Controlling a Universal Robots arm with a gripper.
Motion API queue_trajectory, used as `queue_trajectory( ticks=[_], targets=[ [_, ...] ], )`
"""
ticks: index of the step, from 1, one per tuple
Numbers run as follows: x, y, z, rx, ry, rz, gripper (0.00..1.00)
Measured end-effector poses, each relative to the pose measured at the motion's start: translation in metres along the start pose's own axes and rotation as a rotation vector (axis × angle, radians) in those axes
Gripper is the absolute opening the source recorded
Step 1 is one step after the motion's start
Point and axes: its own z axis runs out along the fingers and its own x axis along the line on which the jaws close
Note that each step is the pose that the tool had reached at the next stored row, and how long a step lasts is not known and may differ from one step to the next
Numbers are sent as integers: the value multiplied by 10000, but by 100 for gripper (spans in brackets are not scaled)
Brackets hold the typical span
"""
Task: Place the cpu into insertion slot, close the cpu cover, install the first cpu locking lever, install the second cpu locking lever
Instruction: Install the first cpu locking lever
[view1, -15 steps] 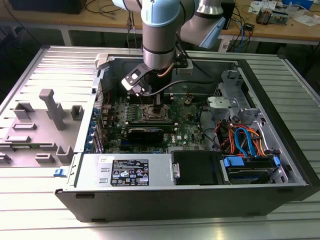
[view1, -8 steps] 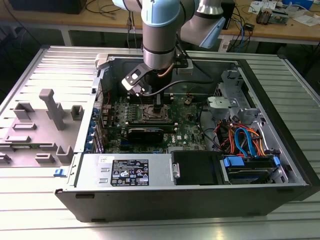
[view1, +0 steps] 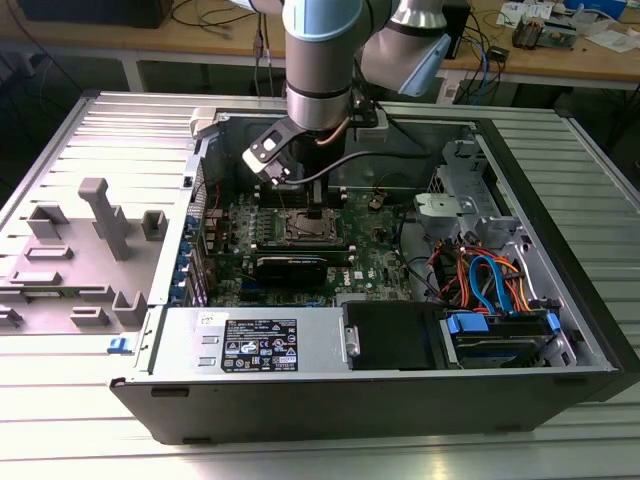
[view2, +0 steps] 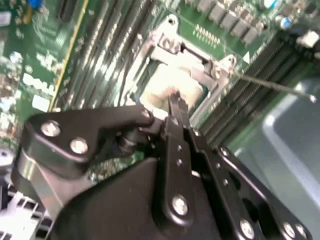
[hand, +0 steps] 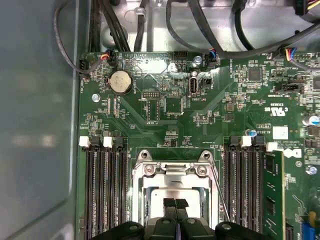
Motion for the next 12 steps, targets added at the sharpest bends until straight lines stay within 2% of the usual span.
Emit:
queue_trajectory(
  ticks=[2, 5, 7, 10, 12],
  targets=[
    [1, 3, -90, 15, 3, 0, 11],
    [2, 6, -177, 27, 9, 0, 11],
    [2, 7, -209, 36, 15, 0, 11],
    [3, 10, -295, 64, 46, 1, 11],
    [1, 11, -322, 63, 111, 3, 11]
  ],
)
